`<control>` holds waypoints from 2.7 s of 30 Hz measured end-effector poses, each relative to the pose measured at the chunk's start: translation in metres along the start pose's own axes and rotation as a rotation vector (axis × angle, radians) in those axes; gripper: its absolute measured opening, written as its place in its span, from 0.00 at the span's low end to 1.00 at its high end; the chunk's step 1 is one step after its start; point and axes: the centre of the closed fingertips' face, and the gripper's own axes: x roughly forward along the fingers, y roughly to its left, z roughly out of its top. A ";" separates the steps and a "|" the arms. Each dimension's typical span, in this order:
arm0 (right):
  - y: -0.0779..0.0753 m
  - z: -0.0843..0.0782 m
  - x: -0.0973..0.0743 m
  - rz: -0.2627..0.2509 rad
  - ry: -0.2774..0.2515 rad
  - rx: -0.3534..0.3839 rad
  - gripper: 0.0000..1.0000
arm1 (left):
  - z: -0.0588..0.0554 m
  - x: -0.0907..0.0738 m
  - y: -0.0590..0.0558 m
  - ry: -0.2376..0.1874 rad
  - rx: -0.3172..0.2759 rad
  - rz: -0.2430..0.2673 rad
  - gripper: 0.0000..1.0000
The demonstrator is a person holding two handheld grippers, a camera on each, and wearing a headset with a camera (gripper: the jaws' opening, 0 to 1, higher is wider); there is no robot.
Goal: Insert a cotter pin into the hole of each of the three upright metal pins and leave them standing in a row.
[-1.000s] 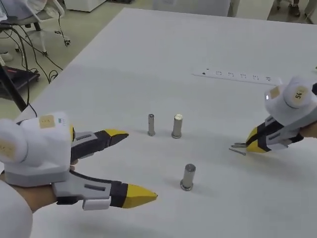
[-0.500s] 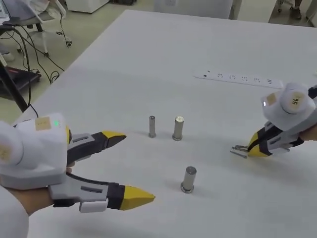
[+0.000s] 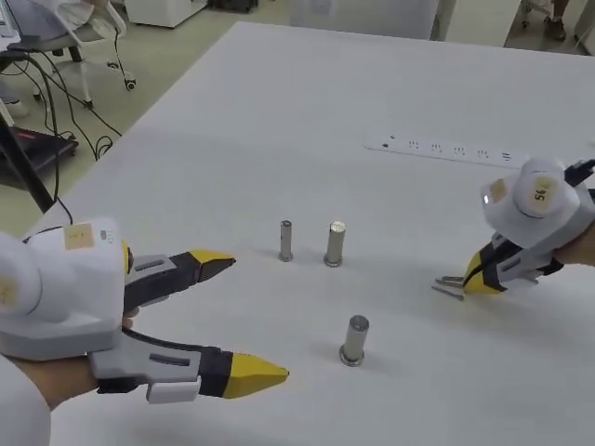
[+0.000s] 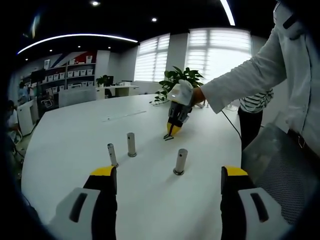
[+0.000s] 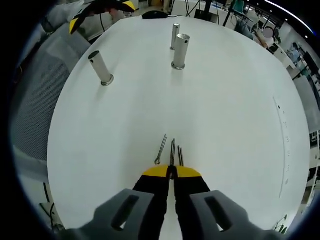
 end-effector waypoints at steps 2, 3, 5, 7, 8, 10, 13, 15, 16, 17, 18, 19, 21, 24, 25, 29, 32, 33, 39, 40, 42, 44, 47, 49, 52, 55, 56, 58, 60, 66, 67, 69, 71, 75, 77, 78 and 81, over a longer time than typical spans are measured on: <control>0.001 0.000 0.000 -0.003 0.005 -0.014 0.04 | 0.000 0.000 0.000 0.000 -0.001 -0.001 0.86; 0.001 -0.001 0.000 -0.004 0.008 -0.018 0.04 | 0.000 0.000 0.000 0.001 0.001 0.000 0.86; 0.001 0.000 -0.002 -0.006 0.004 -0.024 0.04 | 0.001 0.000 0.000 0.000 0.000 -0.001 0.85; 0.000 0.002 -0.004 -0.011 -0.005 -0.023 0.03 | 0.002 -0.001 0.000 0.000 0.003 -0.002 0.85; -0.001 0.002 -0.006 -0.014 -0.008 -0.024 0.03 | 0.002 0.000 0.000 -0.001 0.003 -0.003 0.85; -0.002 0.002 -0.006 -0.017 -0.007 -0.024 0.03 | 0.003 0.000 0.000 -0.002 0.003 -0.004 0.85; -0.001 0.002 -0.009 -0.020 -0.007 -0.023 0.03 | 0.004 0.000 -0.001 -0.004 0.007 -0.006 0.85; -0.001 0.003 -0.013 -0.026 -0.009 -0.023 0.03 | 0.006 0.000 -0.001 -0.007 0.006 -0.007 0.84; -0.001 0.003 -0.014 -0.028 -0.010 -0.023 0.03 | 0.007 0.000 -0.002 -0.010 0.009 -0.006 0.84; -0.001 0.004 -0.016 -0.029 -0.010 -0.023 0.03 | 0.008 0.000 -0.002 -0.011 0.009 -0.006 0.84; 0.000 0.005 -0.019 -0.033 -0.009 -0.026 0.03 | 0.010 0.001 -0.003 -0.013 0.009 -0.007 0.84; 0.001 0.006 -0.022 -0.036 -0.007 -0.028 0.03 | 0.011 0.001 -0.003 -0.018 0.008 -0.008 0.84; 0.001 0.006 -0.025 -0.041 -0.003 -0.031 0.03 | 0.015 0.002 -0.004 -0.028 0.003 -0.012 0.84; 0.004 0.010 -0.035 -0.052 0.000 -0.033 0.03 | 0.019 0.003 -0.005 -0.037 0.007 -0.013 0.83; 0.005 0.011 -0.037 -0.055 0.001 -0.037 0.03 | 0.021 0.004 -0.007 -0.039 0.008 -0.015 0.83; 0.010 0.017 -0.049 -0.064 0.004 -0.047 0.03 | 0.025 0.006 -0.011 -0.043 0.015 -0.023 0.83; 0.016 0.025 -0.058 -0.069 0.004 -0.065 0.03 | 0.027 0.007 -0.014 -0.045 0.016 -0.026 0.82; 0.017 0.027 -0.060 -0.070 0.003 -0.069 0.03 | 0.028 0.007 -0.015 -0.047 0.017 -0.026 0.82; 0.030 0.045 -0.072 -0.072 -0.009 -0.110 0.03 | 0.033 0.009 -0.021 -0.050 0.023 -0.034 0.80; 0.033 0.047 -0.074 -0.072 -0.010 -0.116 0.03 | 0.033 0.009 -0.022 -0.051 0.022 -0.035 0.80; 0.038 0.053 -0.077 -0.072 -0.012 -0.130 0.03 | 0.034 0.010 -0.023 -0.052 0.017 -0.037 0.78; 0.044 0.060 -0.079 -0.069 -0.019 -0.146 0.03 | 0.035 0.010 -0.026 -0.054 0.011 -0.040 0.76; 0.053 0.070 -0.082 -0.066 -0.029 -0.165 0.03 | 0.037 0.010 -0.029 -0.061 0.011 -0.045 0.74; 0.059 0.077 -0.083 -0.064 -0.036 -0.181 0.03 | 0.037 0.011 -0.030 -0.061 0.010 -0.045 0.74; 0.070 0.088 -0.084 -0.062 -0.048 -0.205 0.03 | 0.036 0.012 -0.033 -0.060 0.005 -0.048 0.73; 0.076 0.094 -0.083 -0.057 -0.056 -0.226 0.03 | 0.036 0.012 -0.036 -0.063 -0.008 -0.049 0.67; 0.078 0.096 -0.082 -0.056 -0.058 -0.232 0.03 | 0.036 0.013 -0.037 -0.063 -0.015 -0.051 0.65; 0.084 0.102 -0.082 -0.053 -0.062 -0.248 0.03 | 0.035 0.014 -0.039 -0.060 -0.024 -0.047 0.63; 0.088 0.105 -0.082 -0.052 -0.065 -0.257 0.03 | 0.034 0.015 -0.042 -0.056 -0.038 -0.053 0.62; 0.102 0.120 -0.084 -0.050 -0.076 -0.292 0.03 | 0.036 0.016 -0.048 -0.067 -0.124 -0.060 0.54; 0.104 0.122 -0.084 -0.049 -0.077 -0.296 0.03 | 0.035 0.016 -0.048 -0.065 -0.137 -0.058 0.51; 0.109 0.127 -0.084 -0.047 -0.081 -0.311 0.03 | 0.034 0.017 -0.050 -0.059 -0.149 -0.067 0.45; 0.112 0.131 -0.084 -0.047 -0.085 -0.320 0.03 | 0.033 0.019 -0.052 -0.050 -0.164 -0.068 0.44; 0.119 0.137 -0.084 -0.044 -0.090 -0.340 0.03 | 0.031 0.022 -0.057 -0.042 -0.242 -0.084 0.37; 0.123 0.141 -0.083 -0.042 -0.097 -0.346 0.03 | 0.032 0.025 -0.058 -0.049 -0.277 -0.088 0.34; 0.125 0.142 -0.082 -0.040 -0.099 -0.350 0.03 | 0.032 0.026 -0.059 -0.046 -0.299 -0.091 0.32; 0.129 0.145 -0.081 -0.038 -0.103 -0.356 0.03 | 0.034 0.029 -0.061 -0.055 -0.359 -0.105 0.28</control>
